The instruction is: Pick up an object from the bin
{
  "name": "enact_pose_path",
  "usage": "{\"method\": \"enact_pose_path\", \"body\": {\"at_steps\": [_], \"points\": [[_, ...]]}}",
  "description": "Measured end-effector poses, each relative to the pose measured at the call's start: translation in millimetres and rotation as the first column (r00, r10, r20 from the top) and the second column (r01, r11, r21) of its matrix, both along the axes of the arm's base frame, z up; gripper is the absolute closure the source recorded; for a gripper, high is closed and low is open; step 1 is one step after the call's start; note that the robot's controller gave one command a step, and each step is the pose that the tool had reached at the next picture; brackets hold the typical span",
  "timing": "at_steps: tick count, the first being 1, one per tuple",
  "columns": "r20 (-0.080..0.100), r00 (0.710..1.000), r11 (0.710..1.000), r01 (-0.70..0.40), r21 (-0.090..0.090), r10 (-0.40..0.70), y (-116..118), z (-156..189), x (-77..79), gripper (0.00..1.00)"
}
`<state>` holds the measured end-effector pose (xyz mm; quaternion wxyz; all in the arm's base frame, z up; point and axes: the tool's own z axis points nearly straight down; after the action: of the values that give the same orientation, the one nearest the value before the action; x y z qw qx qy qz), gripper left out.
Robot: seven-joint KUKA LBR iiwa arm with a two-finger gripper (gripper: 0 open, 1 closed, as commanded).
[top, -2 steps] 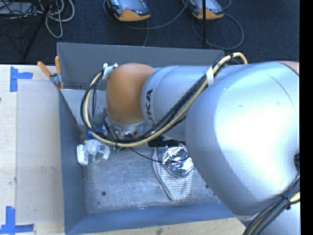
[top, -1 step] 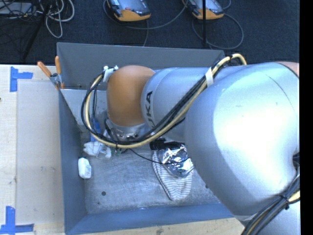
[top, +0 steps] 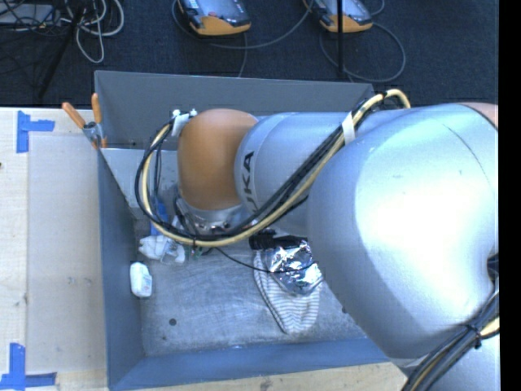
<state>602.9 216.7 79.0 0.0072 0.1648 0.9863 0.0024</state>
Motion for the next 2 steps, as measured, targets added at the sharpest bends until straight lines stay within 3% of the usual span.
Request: {"method": "enact_pose_path", "body": {"at_steps": [2], "points": [[-0.022,1.0,1.0,0.001,-0.006,-0.001,-1,19,-5.9,1.0]]}}
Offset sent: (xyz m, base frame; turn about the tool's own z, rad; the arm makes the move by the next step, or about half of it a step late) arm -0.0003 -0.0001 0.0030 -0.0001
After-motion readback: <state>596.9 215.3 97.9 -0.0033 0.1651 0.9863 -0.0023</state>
